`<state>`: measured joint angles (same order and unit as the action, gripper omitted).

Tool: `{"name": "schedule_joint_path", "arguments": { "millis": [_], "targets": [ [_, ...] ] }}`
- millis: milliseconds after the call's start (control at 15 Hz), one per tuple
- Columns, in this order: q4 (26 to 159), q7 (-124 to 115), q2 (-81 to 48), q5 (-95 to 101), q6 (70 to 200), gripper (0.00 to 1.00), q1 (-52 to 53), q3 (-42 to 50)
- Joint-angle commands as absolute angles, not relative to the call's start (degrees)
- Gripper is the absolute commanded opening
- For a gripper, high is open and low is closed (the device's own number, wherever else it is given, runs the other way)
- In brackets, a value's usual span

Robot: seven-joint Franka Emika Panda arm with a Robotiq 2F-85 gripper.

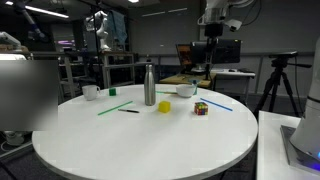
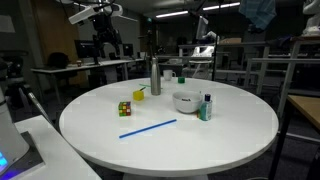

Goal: Put the rubik's cube on the top of the yellow block

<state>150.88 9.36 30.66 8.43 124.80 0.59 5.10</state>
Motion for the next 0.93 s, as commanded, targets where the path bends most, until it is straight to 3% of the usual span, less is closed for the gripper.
{"name": "schedule_joint_path", "arguments": {
  "millis": [0, 400, 867],
  "targets": [
    [147.82, 12.32, 21.33, 6.79, 127.68, 1.0, 0.34, 6.31],
    [142.91, 16.52, 9.57, 5.7, 128.19, 1.0, 0.95, 5.84],
    [141.51, 41.45, 4.9, -0.9, 129.45, 1.0, 0.57, 6.33]
  ]
}}
